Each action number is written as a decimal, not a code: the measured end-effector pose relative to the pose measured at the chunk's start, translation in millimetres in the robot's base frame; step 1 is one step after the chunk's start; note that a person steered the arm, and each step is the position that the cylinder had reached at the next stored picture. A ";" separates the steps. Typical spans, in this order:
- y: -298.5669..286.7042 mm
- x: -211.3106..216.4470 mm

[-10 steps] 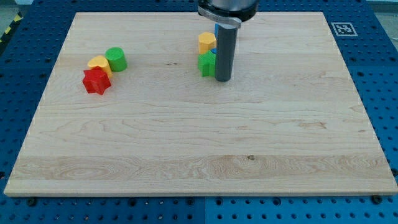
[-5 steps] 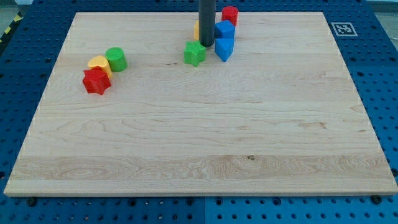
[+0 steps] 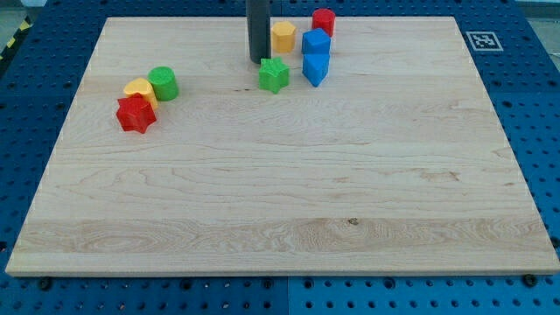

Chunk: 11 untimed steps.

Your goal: Push the green star closer to the yellow hexagon

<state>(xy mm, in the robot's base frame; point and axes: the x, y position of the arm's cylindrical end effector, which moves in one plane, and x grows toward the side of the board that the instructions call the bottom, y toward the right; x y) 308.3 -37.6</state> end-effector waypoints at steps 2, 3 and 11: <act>0.0 79.7; 0.0 109.4; 39.1 25.4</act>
<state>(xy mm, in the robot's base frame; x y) 333.7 1.5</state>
